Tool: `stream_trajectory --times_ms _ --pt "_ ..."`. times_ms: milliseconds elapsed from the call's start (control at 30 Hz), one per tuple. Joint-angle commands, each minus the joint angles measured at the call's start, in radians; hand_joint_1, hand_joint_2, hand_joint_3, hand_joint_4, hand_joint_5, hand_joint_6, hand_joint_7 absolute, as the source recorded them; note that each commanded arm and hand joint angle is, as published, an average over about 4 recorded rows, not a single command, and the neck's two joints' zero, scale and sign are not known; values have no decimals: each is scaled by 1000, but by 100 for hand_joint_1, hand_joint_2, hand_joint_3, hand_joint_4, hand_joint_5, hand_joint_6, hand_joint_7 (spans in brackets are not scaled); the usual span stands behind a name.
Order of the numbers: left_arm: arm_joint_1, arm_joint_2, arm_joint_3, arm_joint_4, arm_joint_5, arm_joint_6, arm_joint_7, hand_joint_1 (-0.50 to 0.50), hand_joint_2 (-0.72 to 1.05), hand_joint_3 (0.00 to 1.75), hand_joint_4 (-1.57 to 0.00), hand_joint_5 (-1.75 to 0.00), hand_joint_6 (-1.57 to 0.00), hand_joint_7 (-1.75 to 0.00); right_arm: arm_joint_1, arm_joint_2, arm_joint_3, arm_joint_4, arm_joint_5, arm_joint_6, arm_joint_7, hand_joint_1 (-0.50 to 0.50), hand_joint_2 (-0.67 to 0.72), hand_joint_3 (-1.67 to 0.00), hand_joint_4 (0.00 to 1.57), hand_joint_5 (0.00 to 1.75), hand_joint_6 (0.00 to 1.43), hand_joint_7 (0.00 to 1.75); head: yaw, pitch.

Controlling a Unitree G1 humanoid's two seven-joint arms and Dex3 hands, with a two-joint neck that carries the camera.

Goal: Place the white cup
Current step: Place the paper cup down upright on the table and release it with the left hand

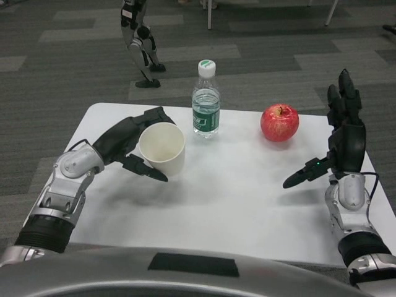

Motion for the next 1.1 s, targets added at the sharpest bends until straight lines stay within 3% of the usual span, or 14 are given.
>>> stream_trajectory --times_ms 33,333,833,967,1033,1100 --pt "-25 -19 0 80 4 -67 4 -50 60 9 0 -118 -84 -168 -13 -3 9 0 4 0 -3 -42 72 0 0 0 0 0 1 2" --pt "-98 -45 -9 256 45 -204 4 -50 56 9 0 -123 -79 -168 -20 4 8 10 4 1 -3 -42 72 0 0 0 0 0 -14 6" --pt "-123 -51 -20 324 106 -219 2 -50 56 9 0 -123 -69 -168 -19 8 -1 17 4 1 -3 -42 72 0 0 0 0 0 -15 -11" --pt "-123 -51 -26 324 104 -213 2 -50 52 9 0 -123 -51 -166 -19 7 -1 14 4 0 -3 -42 72 0 0 0 0 0 -18 -11" --pt "-122 -50 -26 324 101 -212 1 -50 52 9 0 -123 -37 -155 -18 7 -4 11 4 0 -2 -42 72 0 0 0 0 0 -18 -11" --pt "-122 -50 -26 324 98 -212 1 -50 49 9 0 -123 -20 -133 -17 7 -4 11 4 0 -2 -42 71 0 0 0 0 0 -18 -11"
